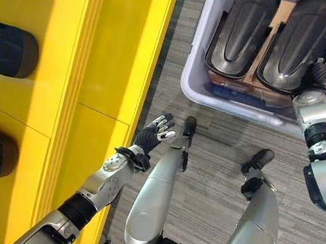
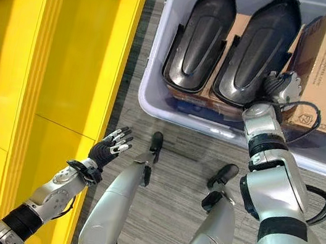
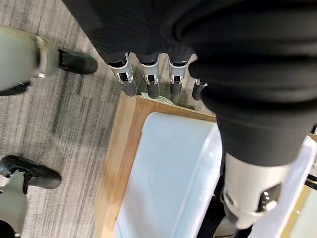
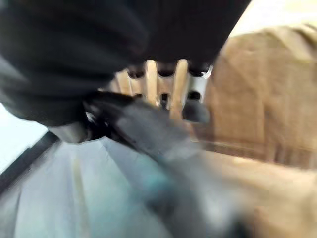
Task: Move parts from the plastic box to the shelf.
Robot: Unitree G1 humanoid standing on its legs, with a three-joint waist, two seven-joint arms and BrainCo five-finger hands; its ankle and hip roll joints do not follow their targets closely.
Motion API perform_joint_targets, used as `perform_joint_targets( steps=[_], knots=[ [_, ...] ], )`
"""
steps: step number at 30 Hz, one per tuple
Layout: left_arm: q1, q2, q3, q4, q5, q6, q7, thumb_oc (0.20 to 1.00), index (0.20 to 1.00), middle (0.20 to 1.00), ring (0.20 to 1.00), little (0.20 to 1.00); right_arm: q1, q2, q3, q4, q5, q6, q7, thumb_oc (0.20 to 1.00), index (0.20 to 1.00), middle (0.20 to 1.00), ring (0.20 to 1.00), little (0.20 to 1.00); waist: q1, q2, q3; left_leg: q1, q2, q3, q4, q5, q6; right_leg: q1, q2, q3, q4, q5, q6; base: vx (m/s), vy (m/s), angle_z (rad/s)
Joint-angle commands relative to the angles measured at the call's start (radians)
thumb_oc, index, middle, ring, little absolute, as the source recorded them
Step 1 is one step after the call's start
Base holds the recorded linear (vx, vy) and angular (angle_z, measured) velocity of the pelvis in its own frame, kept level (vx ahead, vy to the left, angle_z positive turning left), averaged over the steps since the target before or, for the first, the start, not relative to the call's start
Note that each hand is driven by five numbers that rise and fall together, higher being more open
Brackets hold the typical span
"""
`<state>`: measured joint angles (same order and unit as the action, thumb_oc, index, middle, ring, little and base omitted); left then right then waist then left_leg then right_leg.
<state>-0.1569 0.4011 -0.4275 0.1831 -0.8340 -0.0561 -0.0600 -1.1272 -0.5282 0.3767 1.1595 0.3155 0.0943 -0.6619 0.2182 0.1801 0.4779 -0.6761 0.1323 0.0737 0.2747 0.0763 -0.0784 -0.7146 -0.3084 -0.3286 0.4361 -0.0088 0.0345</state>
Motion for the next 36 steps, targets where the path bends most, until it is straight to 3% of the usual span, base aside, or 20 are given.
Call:
perform_joint_targets(
  steps=[1,3,7,17,20,24,33,36],
  knots=[
    [0.028,0.004,-0.021,-0.060,0.007,-0.039,-0.029,1.000,1.000,1.000,1.000,1.000,0.085,0.064,-0.023,-0.064,-0.028,-0.162,-0.046,0.200,0.200,0.200,0.200,0.200,0.014,0.006,0.042,0.039,0.011,0.033,-0.088,-0.002,-0.005,0.049,0.023,0.031,0.002,-0.047,0.076,0.00,-0.010,-0.15],
    [0.042,0.004,-0.017,-0.064,-0.018,-0.047,-0.036,1.000,1.000,1.000,1.000,1.000,0.101,0.059,-0.041,-0.126,-0.148,-0.193,-0.099,0.200,0.200,0.200,0.200,0.200,0.003,-0.002,0.042,0.081,0.030,0.047,-0.123,0.013,-0.016,0.081,0.024,0.025,-0.022,-0.042,0.081,-0.01,-0.012,-0.16],
    [0.073,0.000,0.004,-0.053,-0.017,-0.071,-0.058,1.000,1.000,1.000,1.000,1.000,0.142,0.035,-0.049,-0.289,-0.276,-0.167,-0.142,0.200,0.200,0.200,0.200,0.200,-0.024,-0.021,0.042,0.159,0.052,0.076,-0.158,0.024,-0.029,0.133,0.027,0.024,-0.051,-0.033,0.087,-0.01,-0.005,-0.10],
    [0.180,0.002,0.132,-0.073,-0.047,-0.064,-0.153,1.000,1.000,1.000,1.000,1.000,0.342,0.002,-0.181,-0.742,-0.336,-0.147,-0.099,0.200,0.200,0.200,0.200,0.200,-0.093,-0.034,0.042,0.408,0.094,0.135,-0.248,0.052,-0.044,0.352,0.041,0.039,-0.132,-0.019,0.079,0.03,0.056,-0.12],
    [0.210,-0.005,0.148,-0.072,0.003,-0.063,-0.196,1.000,1.000,1.000,1.000,1.000,0.386,0.012,-0.196,-0.854,-0.220,-0.133,0.012,0.200,0.200,0.200,0.200,0.200,-0.101,-0.048,0.042,0.493,0.101,0.135,-0.264,0.054,-0.048,0.458,0.043,0.035,-0.165,-0.021,0.074,0.07,0.065,-0.05],
    [0.266,0.007,0.169,-0.089,0.053,-0.043,-0.169,1.000,1.000,1.000,1.000,1.000,0.543,0.063,-0.165,-1.034,-0.047,-0.114,0.288,0.200,0.200,0.200,0.200,0.200,-0.107,-0.079,-0.030,0.601,0.082,0.118,-0.267,0.044,-0.046,0.625,0.049,0.017,-0.225,-0.025,0.066,0.16,0.081,0.05],
    [0.327,0.000,0.225,-0.091,0.117,-0.007,-0.161,1.000,1.000,1.000,1.000,1.000,0.699,0.142,-0.051,-1.137,0.122,-0.118,0.548,0.200,0.200,0.200,0.200,0.200,-0.077,-0.117,-0.163,0.694,0.062,0.085,-0.273,0.029,-0.031,0.777,0.058,-0.016,-0.301,-0.014,0.069,0.11,0.089,0.11],
    [0.333,0.003,0.248,-0.104,0.130,0.042,-0.184,1.000,1.000,1.000,1.000,1.000,0.740,0.171,-0.013,-1.168,0.207,-0.108,0.584,0.200,0.200,0.200,0.200,0.200,-0.062,-0.135,-0.201,0.727,0.056,0.091,-0.285,0.018,-0.024,0.827,0.039,-0.043,-0.346,0.011,0.092,0.02,0.155,0.11]
  ],
)
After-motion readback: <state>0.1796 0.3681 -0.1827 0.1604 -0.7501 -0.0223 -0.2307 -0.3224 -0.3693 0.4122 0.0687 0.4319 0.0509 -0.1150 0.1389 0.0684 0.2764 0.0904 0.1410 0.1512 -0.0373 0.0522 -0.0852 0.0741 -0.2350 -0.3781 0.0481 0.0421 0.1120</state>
